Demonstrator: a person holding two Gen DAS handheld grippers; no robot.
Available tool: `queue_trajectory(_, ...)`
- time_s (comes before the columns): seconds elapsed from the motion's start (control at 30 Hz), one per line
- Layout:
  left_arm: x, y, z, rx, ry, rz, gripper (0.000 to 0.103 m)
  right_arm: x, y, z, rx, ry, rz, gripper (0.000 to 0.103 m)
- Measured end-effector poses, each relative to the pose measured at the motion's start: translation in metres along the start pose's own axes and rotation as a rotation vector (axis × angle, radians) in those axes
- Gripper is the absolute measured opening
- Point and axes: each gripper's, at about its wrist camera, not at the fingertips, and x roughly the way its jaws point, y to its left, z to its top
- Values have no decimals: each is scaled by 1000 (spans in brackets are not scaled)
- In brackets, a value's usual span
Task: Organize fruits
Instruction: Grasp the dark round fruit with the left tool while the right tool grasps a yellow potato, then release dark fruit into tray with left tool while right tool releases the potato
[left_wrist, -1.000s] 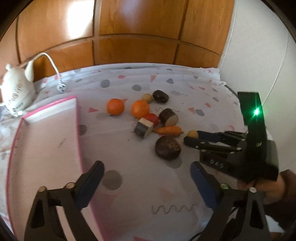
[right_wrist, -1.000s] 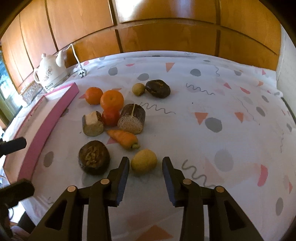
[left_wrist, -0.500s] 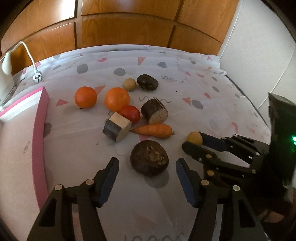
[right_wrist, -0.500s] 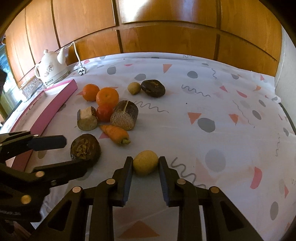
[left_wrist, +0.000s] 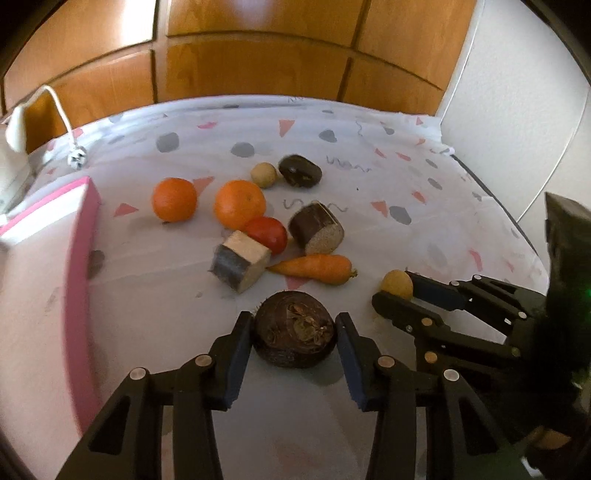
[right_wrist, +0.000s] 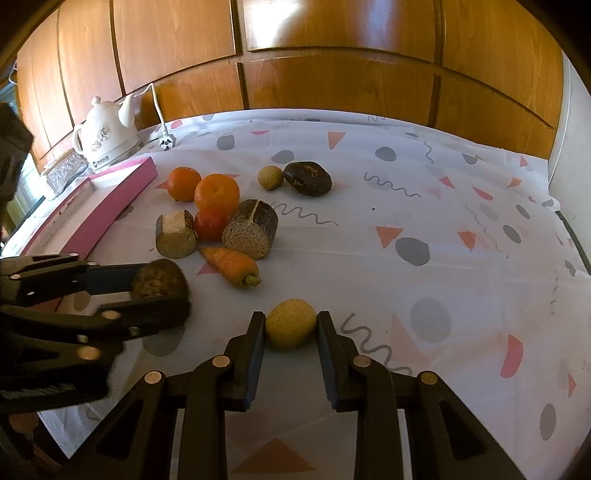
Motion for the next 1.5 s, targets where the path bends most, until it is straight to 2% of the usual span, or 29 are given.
queue_trajectory(0.23, -42, 30, -3, -79, -75, 69, 45, -1, 7, 3, -7, 24, -32, 28)
queue_trajectory(0.47, -71, 73, -10, -200, -124, 185, 46, -5, 27, 0, -39, 44, 7, 27)
queue_trajectory(0.73, -90, 108, -24, -265, -154, 280, 46, -9, 67, 5, -85, 59, 122, 27)
queue_trajectory(1.13, -101, 159, -44, -374, -144, 370, 46, -13, 154, 43, -246, 23, 309, 27)
queue_trajectory(1.3, -106, 174, -48, -409, -149, 400, 46, -8, 180, 55, -280, 22, 351, 27)
queue_trajectory(1.5, -112, 188, -53, -454, -154, 432, 47, 7, 208, 70, -296, 32, 357, 28)
